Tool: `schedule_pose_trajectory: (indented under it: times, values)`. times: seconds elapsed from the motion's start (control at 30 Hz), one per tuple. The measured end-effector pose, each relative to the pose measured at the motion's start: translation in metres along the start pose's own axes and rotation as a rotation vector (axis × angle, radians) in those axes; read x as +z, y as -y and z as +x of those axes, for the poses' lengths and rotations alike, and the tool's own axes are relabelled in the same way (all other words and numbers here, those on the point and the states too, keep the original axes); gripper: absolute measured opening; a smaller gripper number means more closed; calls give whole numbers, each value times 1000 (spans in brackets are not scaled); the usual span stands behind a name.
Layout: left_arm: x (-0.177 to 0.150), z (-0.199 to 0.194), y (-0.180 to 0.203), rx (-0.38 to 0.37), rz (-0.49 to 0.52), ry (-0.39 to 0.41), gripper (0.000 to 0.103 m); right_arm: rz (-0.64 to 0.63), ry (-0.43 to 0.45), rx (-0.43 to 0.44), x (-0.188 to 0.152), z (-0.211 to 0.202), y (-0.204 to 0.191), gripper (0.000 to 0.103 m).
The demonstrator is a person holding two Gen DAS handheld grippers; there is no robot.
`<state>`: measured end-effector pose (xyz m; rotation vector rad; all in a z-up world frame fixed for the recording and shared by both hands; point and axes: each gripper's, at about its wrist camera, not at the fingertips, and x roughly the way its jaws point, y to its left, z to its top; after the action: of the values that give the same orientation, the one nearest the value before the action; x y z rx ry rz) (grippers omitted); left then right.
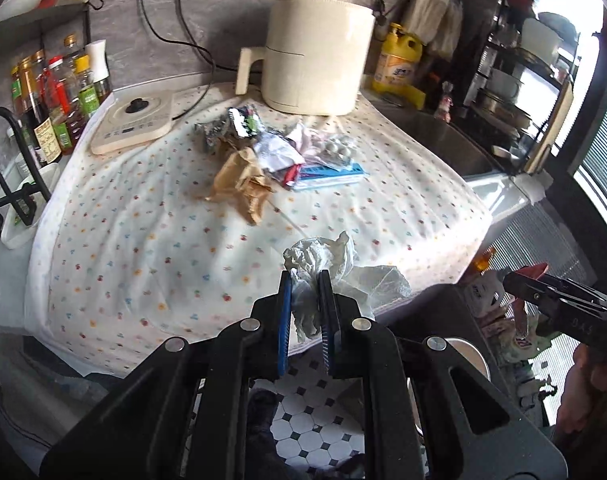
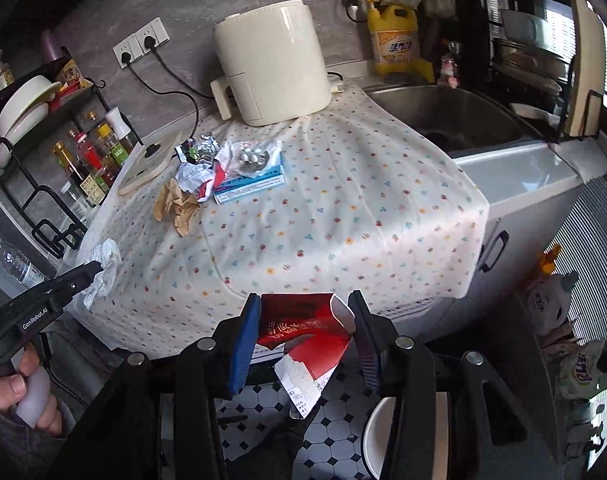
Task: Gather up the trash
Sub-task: 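Carry both items over the white floor bin and open both tools to drop them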
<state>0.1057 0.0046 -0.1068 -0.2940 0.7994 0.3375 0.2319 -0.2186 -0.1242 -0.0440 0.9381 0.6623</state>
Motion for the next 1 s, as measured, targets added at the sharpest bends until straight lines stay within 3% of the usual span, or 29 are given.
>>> schedule_pose_trajectory:
  times: [0.5, 0.6, 0.77, 1.0]
  values:
    - [-81, 63, 132, -201, 171, -186, 13, 170, -85, -161, -104, -37, 118, 46]
    - [-88, 73, 157, -236, 221, -212, 13, 195, -80, -165, -114, -43, 132, 47]
    - [-88, 87, 194, -277, 290, -237, 13, 254, -58, -162, -121, -51, 155, 62]
    - [-89, 98, 235, -340, 381, -282, 14, 350, -28, -220, -129, -72, 187, 63]
